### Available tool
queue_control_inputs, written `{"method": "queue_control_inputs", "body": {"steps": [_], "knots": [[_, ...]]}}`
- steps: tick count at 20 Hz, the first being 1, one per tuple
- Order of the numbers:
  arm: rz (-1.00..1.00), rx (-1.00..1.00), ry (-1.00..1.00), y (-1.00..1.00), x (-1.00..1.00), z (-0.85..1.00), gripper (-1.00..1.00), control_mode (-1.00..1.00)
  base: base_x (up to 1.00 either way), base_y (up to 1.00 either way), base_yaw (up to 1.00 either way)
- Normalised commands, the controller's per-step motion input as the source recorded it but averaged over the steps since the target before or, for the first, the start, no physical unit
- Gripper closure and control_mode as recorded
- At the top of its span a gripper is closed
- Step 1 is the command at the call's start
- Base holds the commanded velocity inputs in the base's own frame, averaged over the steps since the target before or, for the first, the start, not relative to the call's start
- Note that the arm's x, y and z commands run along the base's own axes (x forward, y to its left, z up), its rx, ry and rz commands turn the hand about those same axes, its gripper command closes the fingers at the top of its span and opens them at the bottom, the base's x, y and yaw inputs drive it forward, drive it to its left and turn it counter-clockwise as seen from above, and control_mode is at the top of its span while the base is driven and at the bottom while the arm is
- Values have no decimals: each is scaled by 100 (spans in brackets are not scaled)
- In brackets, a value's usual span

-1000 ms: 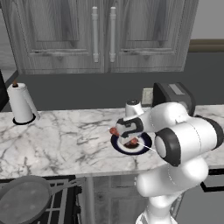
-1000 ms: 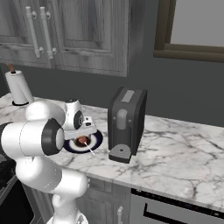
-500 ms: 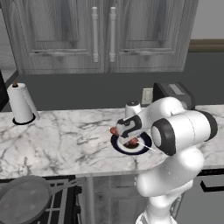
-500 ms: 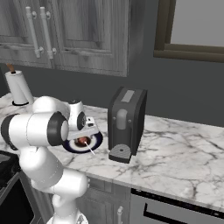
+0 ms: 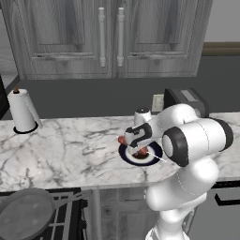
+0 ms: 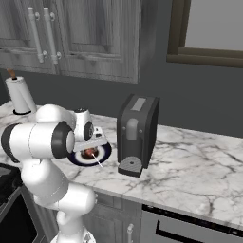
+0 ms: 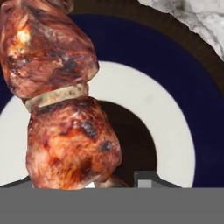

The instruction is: Place the cold items (pear and peach) from the fridge in one tupperware on the dining counter. Place the warm items (hot dog and kebab skewer) in the stove area in another tupperware.

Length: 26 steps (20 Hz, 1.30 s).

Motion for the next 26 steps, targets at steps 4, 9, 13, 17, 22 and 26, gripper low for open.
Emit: {"method": "queue_control_inputs", "body": {"steps": [4,9,13,17,22,26], "knots": [[0,0,-3,15,-30,14,100,-100,0,0,0],[0,0,-5,18,-88,76,100,-100,0,0,0],[11,0,0,3,-92,91,100,-100,0,0,0],[24,0,0,0,-87,100,100,-100,0,0,0],[38,0,0,0,-82,87,100,-100,0,0,0],[35,0,3,-3,-89,88,100,-100,0,0,0]]}}
